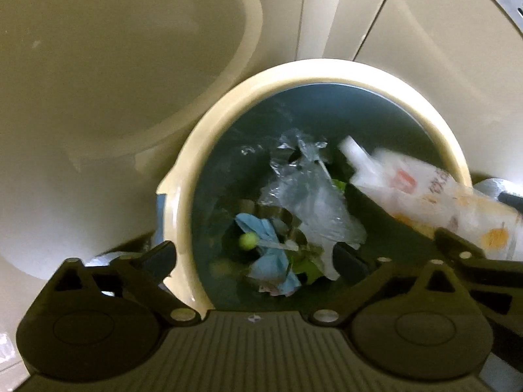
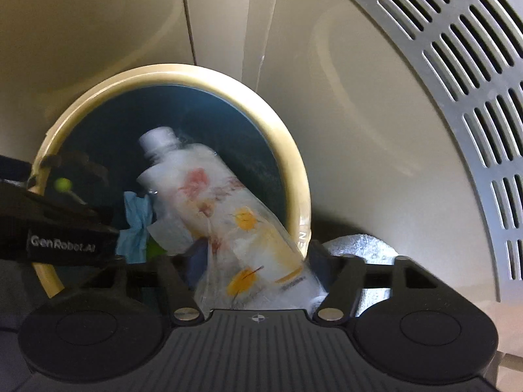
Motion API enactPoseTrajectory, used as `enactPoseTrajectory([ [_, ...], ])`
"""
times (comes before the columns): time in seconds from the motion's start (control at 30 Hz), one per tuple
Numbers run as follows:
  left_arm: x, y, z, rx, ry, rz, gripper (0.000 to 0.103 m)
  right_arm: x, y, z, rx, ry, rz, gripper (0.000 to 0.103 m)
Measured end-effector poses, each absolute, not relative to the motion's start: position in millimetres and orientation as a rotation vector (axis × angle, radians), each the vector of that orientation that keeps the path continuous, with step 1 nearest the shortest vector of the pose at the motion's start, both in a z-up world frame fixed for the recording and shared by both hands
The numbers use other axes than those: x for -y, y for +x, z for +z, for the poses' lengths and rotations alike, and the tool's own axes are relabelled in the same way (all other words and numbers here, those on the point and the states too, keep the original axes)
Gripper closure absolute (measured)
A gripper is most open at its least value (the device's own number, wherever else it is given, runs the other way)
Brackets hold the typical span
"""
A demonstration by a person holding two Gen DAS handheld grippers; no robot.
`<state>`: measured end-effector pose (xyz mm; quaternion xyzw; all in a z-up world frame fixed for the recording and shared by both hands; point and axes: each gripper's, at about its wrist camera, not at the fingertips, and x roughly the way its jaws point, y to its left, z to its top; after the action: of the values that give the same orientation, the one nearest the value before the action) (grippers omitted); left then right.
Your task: Collect trash
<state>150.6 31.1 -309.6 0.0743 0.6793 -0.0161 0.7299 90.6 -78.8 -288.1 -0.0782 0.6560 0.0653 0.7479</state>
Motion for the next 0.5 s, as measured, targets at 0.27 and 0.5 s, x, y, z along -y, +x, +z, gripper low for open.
enactPoseTrajectory([
  [0.27,-42.1,148.7,-291.2,-1.534,0.067,-0.054,0.000,89.4,90.9,-268.8,-1.399,-0.144,0.134,0.010],
  [0.5,-38.8,132.2,-258.3,-1.479,0.112,-0.112,0.000,101.2,79.3,-233.2,-1.345,-0.111,0.135,0.010],
])
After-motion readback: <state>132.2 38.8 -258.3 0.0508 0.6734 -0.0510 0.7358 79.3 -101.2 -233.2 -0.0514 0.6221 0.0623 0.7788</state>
